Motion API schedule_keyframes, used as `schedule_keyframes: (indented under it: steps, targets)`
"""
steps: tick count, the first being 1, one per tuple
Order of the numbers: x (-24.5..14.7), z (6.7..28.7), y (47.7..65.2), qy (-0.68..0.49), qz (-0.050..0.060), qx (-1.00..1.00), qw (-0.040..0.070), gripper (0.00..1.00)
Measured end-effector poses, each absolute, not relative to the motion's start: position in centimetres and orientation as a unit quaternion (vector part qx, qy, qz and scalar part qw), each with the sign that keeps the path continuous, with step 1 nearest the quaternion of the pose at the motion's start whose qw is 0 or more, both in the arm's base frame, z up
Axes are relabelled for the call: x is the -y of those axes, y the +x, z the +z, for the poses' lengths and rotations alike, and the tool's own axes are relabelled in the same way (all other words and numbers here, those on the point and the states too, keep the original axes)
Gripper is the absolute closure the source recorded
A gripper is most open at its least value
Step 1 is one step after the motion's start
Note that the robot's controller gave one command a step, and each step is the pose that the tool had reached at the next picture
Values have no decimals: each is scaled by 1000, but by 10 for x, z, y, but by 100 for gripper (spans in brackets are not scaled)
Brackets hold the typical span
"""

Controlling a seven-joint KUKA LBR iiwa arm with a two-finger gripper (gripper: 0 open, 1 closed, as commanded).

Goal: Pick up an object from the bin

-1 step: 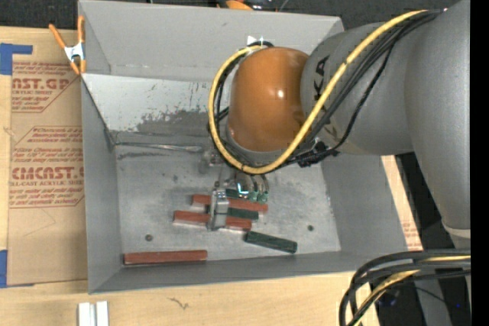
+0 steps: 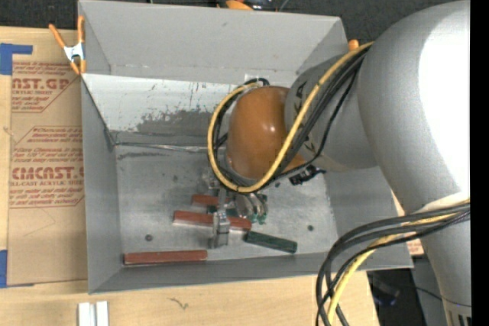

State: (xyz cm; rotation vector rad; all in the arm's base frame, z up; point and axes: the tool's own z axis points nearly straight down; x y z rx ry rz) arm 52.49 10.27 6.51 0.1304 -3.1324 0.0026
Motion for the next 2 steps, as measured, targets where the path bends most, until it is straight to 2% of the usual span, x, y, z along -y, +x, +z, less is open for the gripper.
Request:
schedule_keyframes:
  steps: [1,2]
  targets:
    - [-104,70,527,42,-1,999,0,100]
    - [-113,215,545,74,-1,997,-5,100]
